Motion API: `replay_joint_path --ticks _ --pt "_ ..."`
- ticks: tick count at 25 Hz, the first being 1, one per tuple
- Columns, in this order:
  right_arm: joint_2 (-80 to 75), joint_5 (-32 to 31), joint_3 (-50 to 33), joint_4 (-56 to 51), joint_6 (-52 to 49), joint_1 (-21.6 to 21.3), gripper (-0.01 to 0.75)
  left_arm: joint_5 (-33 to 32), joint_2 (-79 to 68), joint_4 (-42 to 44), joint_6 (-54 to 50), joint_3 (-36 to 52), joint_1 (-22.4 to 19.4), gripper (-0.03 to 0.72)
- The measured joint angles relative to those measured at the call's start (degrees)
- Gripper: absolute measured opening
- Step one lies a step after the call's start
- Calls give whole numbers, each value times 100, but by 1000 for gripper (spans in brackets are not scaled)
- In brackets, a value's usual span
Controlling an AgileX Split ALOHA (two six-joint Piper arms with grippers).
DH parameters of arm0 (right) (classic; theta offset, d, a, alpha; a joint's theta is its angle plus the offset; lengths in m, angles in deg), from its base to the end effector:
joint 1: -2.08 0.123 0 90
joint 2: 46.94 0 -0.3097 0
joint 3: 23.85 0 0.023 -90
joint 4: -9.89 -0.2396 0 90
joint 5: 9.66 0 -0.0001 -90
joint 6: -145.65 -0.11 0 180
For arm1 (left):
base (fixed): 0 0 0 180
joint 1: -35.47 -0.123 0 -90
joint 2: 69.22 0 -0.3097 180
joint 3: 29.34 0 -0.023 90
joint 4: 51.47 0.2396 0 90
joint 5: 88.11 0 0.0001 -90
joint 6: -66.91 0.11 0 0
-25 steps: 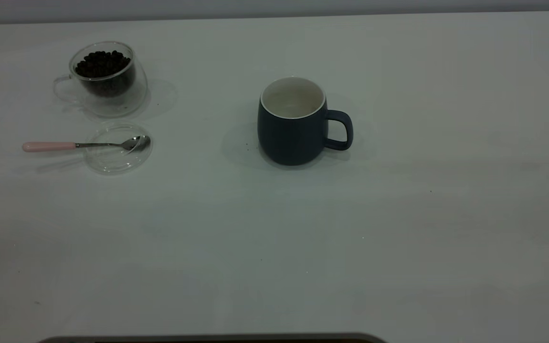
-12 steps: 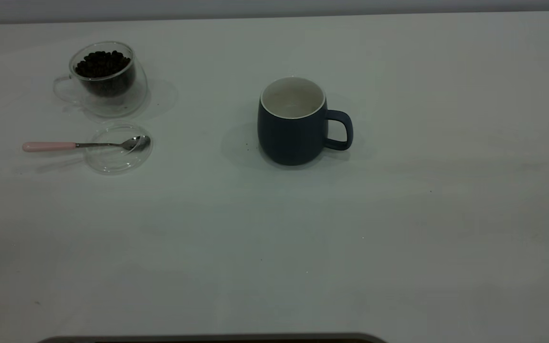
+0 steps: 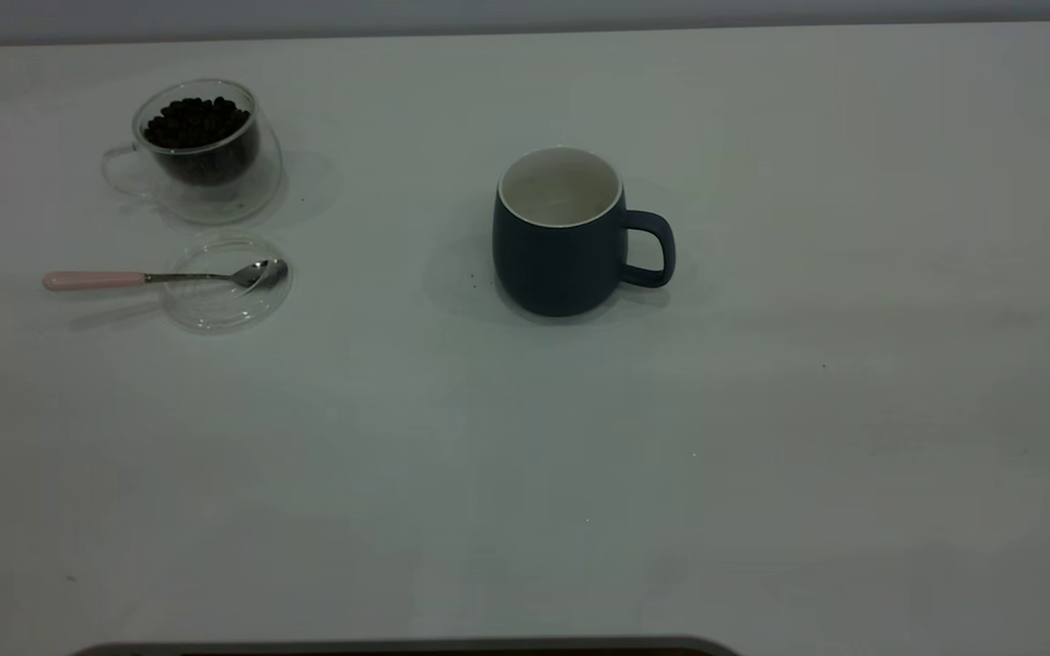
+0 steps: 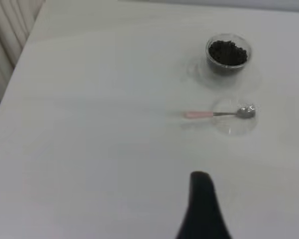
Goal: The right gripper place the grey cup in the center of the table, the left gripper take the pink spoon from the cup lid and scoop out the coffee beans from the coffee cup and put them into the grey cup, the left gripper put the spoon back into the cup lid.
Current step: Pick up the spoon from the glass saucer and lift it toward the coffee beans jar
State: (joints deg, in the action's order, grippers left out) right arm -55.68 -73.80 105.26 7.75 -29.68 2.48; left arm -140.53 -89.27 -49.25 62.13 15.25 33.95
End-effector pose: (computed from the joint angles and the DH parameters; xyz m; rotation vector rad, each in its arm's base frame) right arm -0.0197 0.0036 0.2499 -0.0973 2.1574 0.0027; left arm 0.0135 0.0037 0.3025 -0.1073 2.0397 0.0106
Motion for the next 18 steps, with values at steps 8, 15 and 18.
replay_joint_path --ticks 8,15,18 --pt "0 0 0 0 0 0 588 515 -3659 -287 44 -1634 0 681" --pt "0 0 0 0 0 0 588 285 -6097 -468 297 -2931 -51 681" --pt "0 0 0 2 0 0 588 183 -6852 -716 639 -3332 -355 681"
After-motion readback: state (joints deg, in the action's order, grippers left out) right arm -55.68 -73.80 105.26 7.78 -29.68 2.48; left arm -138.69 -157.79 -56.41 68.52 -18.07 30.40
